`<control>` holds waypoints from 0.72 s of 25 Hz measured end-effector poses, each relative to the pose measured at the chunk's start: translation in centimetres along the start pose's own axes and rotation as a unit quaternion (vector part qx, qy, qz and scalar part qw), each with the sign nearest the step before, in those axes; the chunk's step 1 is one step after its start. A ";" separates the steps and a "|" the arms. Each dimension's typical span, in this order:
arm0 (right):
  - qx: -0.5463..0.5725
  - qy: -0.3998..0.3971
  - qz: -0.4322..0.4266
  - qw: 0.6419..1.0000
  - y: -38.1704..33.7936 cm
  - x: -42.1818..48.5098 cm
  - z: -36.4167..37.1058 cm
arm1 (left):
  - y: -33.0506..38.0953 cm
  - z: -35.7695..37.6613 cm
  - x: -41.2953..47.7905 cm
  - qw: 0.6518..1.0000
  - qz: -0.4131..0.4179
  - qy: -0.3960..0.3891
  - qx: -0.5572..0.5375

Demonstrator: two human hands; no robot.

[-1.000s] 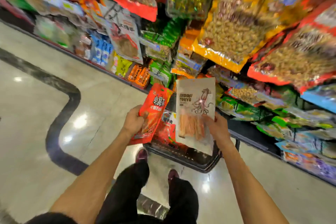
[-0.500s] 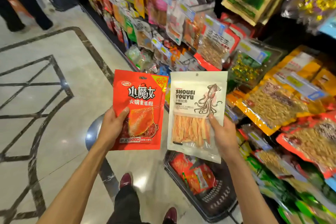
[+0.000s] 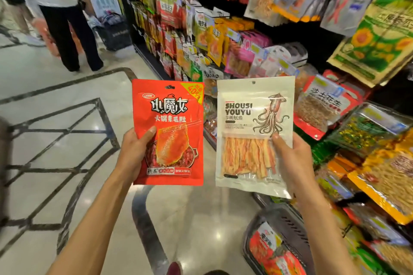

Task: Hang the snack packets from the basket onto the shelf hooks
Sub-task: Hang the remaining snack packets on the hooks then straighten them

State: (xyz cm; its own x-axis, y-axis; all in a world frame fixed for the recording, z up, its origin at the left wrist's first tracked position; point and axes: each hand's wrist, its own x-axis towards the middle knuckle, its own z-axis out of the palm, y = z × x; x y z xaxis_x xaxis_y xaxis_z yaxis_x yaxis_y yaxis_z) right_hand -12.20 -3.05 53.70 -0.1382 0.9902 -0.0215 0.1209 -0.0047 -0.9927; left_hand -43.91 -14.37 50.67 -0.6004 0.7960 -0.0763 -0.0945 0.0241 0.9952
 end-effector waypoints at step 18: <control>0.030 0.101 -0.022 0.994 -6.1 15.4 14.1 | 5.3 -2.8 25.2 0.997 0.006 -0.047 -0.054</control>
State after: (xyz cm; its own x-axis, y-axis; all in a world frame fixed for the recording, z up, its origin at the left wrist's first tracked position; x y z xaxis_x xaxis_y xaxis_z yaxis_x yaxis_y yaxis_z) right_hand -28.92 10.23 57.71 0.0593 0.9974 0.0407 0.0587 0.0372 -0.9976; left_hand -61.75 4.13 53.89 -0.5258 0.8489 -0.0543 -0.1764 -0.0463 0.9832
